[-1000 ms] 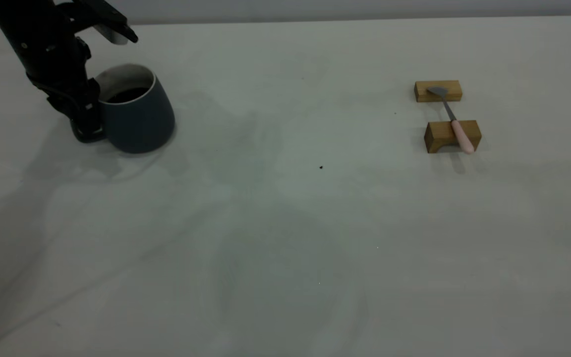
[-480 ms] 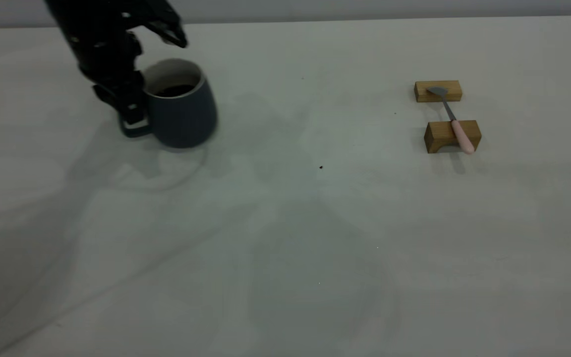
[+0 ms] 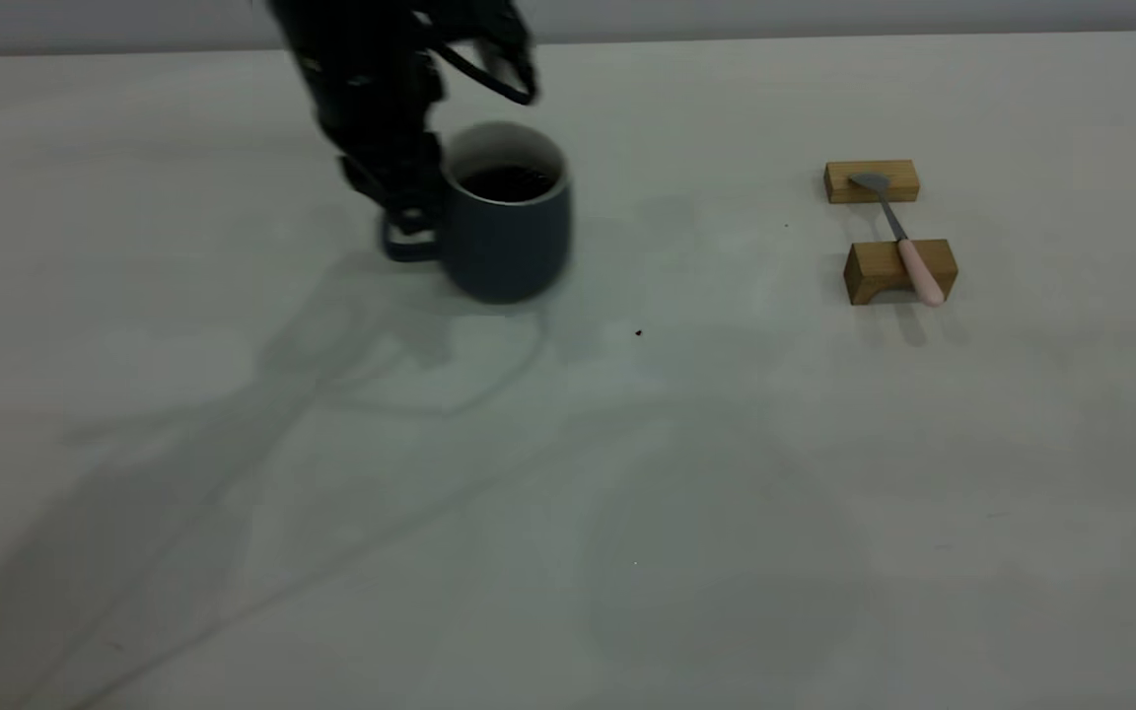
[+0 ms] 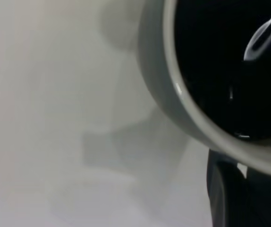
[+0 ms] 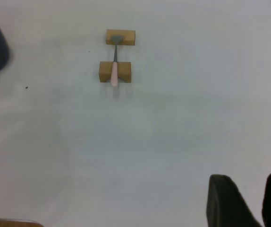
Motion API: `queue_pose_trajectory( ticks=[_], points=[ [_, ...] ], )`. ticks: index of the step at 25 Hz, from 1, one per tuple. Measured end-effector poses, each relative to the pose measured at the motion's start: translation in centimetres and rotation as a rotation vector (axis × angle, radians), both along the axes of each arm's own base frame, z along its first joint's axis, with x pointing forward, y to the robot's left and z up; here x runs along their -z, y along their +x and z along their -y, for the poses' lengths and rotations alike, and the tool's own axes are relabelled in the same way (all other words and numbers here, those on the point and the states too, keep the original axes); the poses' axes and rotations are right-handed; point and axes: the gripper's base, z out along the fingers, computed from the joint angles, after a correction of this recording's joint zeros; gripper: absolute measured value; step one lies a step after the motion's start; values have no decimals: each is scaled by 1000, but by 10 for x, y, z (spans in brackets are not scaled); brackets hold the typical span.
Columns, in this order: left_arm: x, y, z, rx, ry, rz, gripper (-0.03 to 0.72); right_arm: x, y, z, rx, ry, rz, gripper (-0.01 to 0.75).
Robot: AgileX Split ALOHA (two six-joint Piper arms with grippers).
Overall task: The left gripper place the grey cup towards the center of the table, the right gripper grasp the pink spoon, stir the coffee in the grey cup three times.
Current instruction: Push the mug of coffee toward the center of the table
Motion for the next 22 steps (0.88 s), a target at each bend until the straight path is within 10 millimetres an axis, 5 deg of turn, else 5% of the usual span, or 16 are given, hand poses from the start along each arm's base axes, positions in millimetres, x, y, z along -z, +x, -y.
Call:
queue_pose_trajectory(
  ticks=[10, 12, 16, 18, 22],
  points=[
    [13, -10, 33, 42, -6, -16, 221, 0, 0, 0, 0, 0, 0, 238],
    [14, -12, 35, 40, -7, -20, 288, 0, 0, 0, 0, 0, 0, 238],
    [11, -13, 35, -2, -5, -36, 553, 0, 0, 0, 0, 0, 0, 238],
    [-1, -13, 35, -21, 4, -41, 652, 0, 0, 0, 0, 0, 0, 238],
    [-63, -9, 32, -78, 44, -45, 665, 0, 0, 0, 0, 0, 0, 238]
  ],
)
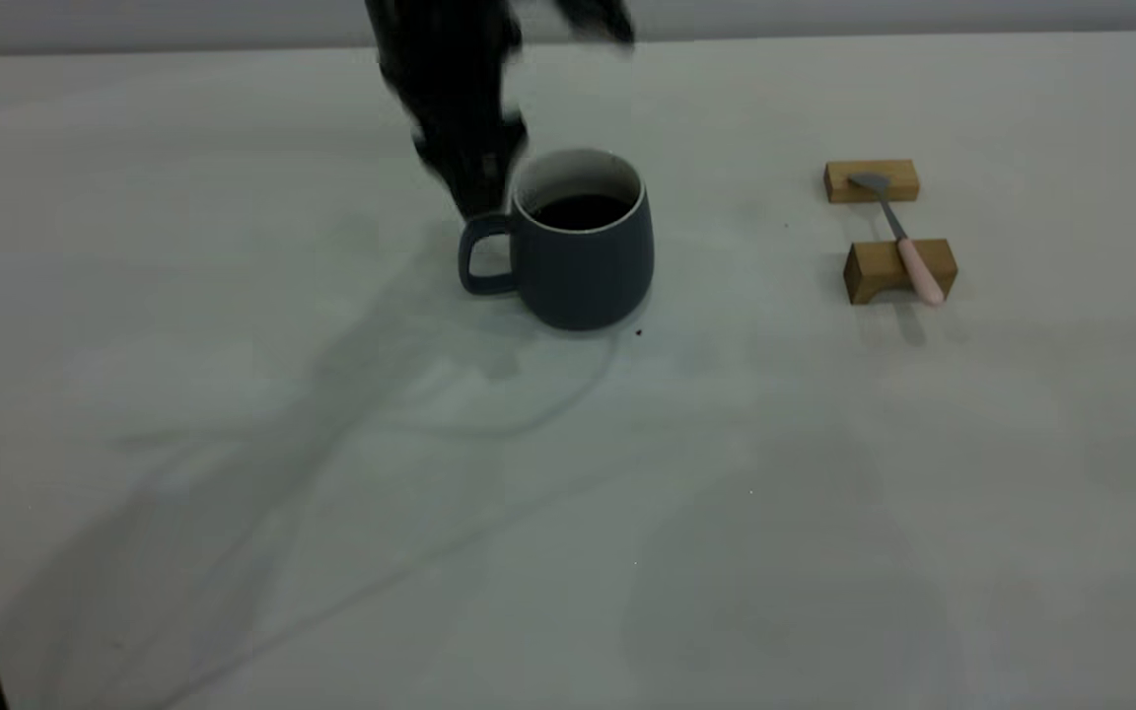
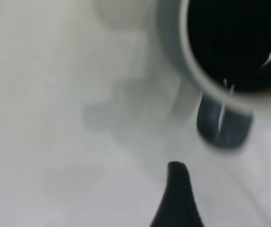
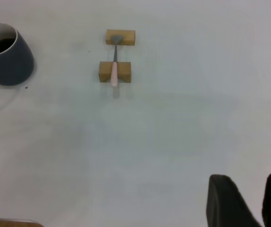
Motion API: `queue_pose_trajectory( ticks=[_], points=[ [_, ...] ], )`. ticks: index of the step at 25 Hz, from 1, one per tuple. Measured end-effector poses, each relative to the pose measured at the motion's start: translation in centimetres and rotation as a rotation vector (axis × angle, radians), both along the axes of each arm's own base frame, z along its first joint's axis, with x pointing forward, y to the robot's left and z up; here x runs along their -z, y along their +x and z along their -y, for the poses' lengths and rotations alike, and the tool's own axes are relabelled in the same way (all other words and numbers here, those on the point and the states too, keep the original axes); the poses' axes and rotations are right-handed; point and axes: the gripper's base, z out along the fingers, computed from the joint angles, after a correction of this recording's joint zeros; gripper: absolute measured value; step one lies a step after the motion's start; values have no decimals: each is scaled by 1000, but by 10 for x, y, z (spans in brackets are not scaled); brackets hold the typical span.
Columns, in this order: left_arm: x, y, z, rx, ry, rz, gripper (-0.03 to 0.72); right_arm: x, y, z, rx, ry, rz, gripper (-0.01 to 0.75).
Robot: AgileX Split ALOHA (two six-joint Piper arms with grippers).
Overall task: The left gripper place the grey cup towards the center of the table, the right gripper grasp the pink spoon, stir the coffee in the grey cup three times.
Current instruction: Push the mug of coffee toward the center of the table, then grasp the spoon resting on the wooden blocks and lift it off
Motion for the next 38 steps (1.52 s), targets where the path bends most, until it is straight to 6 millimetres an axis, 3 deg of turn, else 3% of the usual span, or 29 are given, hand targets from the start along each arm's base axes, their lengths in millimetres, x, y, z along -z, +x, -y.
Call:
queue_pose_trajectory(
  ticks=[4, 8, 13, 19, 22, 26, 31, 35, 38],
  points=[
    [-81, -10, -13, -129, 77, -7, 589, 0, 0, 0, 0, 0, 0, 238],
    [-140, -18, -21, -297, 15, 113, 493, 0, 0, 0, 0, 0, 0, 238],
    [-196, -37, -36, -422, -53, 239, 401, 0, 0, 0, 0, 0, 0, 238],
    [-239, -83, -58, -503, -143, 272, 338, 0, 0, 0, 0, 0, 0, 238],
    [-247, -112, -73, -570, -167, 262, 323, 0, 0, 0, 0, 0, 0, 238],
    [-249, -171, -103, -613, -187, 233, 311, 0, 0, 0, 0, 0, 0, 238],
    [-238, -249, -147, -681, -241, 226, 300, 0, 0, 0, 0, 0, 0, 238],
    [-226, -297, -195, -892, -298, 291, 300, 0, 0, 0, 0, 0, 0, 238],
    [-216, -341, -218, -1021, -346, 408, 300, 0, 0, 0, 0, 0, 0, 238]
  ],
)
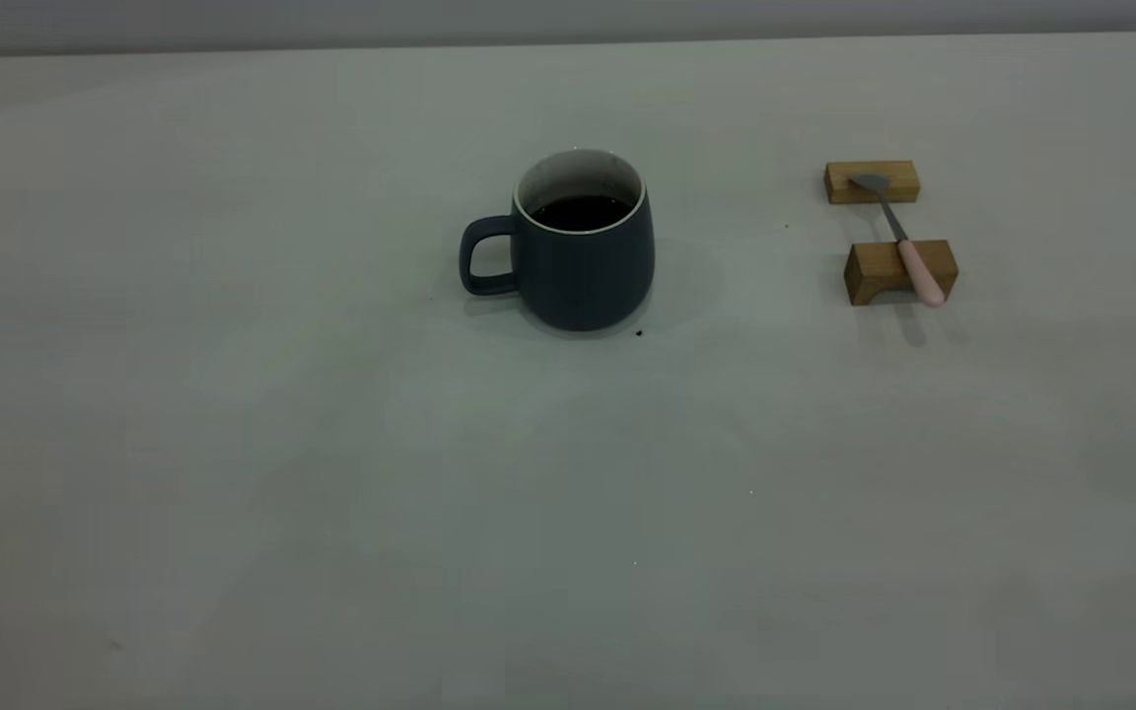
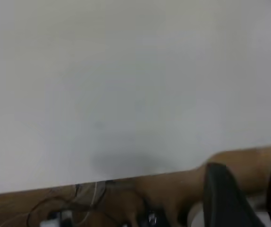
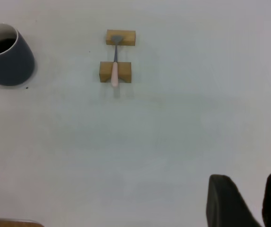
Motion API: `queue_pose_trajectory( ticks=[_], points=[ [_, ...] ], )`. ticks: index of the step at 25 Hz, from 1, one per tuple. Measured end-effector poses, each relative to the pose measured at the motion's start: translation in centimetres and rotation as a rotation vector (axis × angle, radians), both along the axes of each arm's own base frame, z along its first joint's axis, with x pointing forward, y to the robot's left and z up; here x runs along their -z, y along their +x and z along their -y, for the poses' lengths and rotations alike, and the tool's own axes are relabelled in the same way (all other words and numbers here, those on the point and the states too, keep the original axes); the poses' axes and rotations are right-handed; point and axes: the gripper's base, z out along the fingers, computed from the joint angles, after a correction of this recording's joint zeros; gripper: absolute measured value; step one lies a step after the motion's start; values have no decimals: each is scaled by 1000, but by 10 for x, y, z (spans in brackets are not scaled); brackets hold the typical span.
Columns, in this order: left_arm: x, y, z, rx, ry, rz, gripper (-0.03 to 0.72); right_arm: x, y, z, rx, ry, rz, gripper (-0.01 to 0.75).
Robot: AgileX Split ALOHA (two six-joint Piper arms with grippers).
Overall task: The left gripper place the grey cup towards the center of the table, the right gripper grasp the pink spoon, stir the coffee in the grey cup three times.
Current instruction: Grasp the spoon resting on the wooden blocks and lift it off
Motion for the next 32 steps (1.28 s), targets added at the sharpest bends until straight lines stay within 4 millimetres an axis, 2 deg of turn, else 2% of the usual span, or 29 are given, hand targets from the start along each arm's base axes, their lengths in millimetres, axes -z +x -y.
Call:
queue_pose_trajectory(
  ticks=[4, 9, 16, 24, 32],
  points=[
    [22, -43, -9, -98, -11, 118, 300, 0, 0, 0, 0, 0, 0, 238],
    [52, -68, -8, -141, -28, 183, 300, 0, 0, 0, 0, 0, 0, 238],
    [75, -78, -8, -146, -32, 238, 299, 0, 0, 0, 0, 0, 0, 238],
    [76, -89, -8, -143, -38, 323, 299, 0, 0, 0, 0, 0, 0, 238],
    [77, -89, -8, -143, -38, 324, 299, 0, 0, 0, 0, 0, 0, 238]
  ],
)
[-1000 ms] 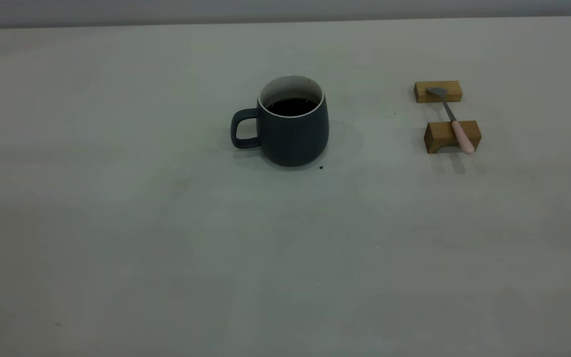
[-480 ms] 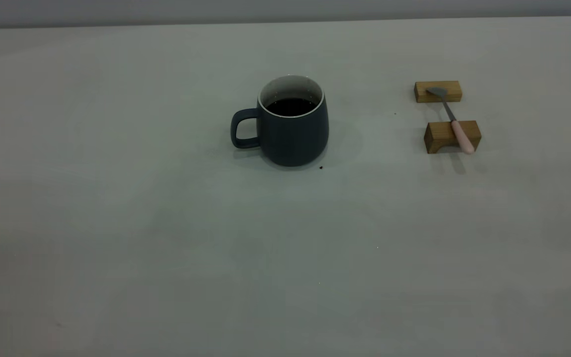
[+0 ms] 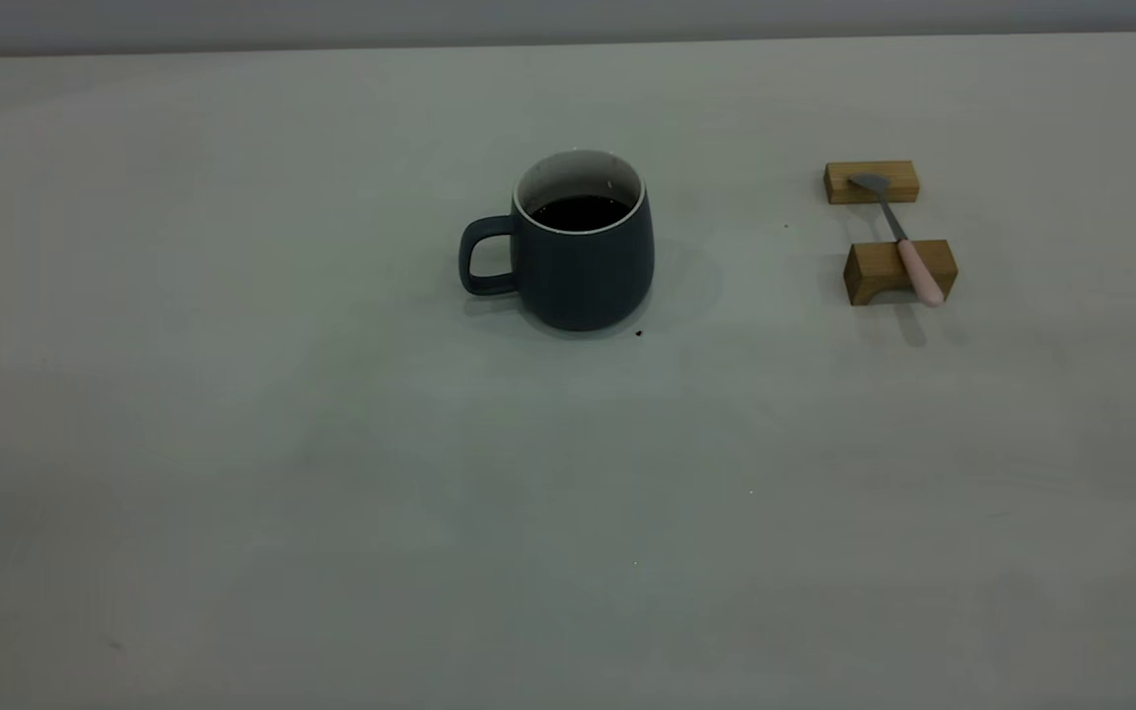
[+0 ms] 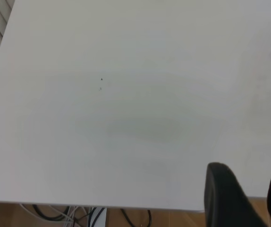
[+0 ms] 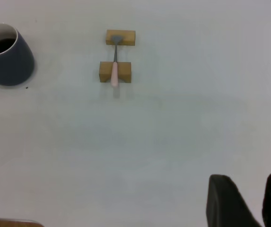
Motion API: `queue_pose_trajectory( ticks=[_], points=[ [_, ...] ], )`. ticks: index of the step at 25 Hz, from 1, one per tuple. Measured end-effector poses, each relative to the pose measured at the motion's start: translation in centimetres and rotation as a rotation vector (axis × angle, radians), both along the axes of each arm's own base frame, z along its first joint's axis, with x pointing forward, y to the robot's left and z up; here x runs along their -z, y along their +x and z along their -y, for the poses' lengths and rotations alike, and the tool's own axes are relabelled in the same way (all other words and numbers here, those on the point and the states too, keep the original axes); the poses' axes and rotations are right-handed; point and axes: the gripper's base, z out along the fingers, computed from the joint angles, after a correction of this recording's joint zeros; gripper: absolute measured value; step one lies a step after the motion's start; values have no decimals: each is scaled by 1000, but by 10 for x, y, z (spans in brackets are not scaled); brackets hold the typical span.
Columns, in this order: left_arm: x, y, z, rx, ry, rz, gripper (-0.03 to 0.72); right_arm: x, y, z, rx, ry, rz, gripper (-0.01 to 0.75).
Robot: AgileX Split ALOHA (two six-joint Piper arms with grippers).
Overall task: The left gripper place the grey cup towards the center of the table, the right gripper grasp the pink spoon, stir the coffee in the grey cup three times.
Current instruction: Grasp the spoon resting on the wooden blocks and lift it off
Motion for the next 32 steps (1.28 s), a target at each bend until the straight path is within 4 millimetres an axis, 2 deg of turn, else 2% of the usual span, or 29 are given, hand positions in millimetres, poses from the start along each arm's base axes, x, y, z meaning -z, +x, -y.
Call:
queue_pose_trajectory(
  ticks=[16, 20, 23, 26, 29, 32],
  points=[
    [0, 0, 0, 0, 1, 0, 299, 0, 1, 0, 6, 10, -3, 241],
    [0, 0, 0, 0, 1, 0, 299, -14, 14, 2, 43, 37, -46, 308],
    [0, 0, 0, 0, 1, 0, 299, -31, 43, 3, 54, 40, -90, 427],
    [0, 0, 0, 0, 1, 0, 299, -35, 88, 4, 59, 48, -170, 576],
    [0, 0, 0, 0, 1, 0, 299, -28, 131, 4, 56, 64, -274, 661],
    [0, 0, 0, 0, 1, 0, 299, -12, 172, 4, 39, 63, -369, 683]
  ],
)
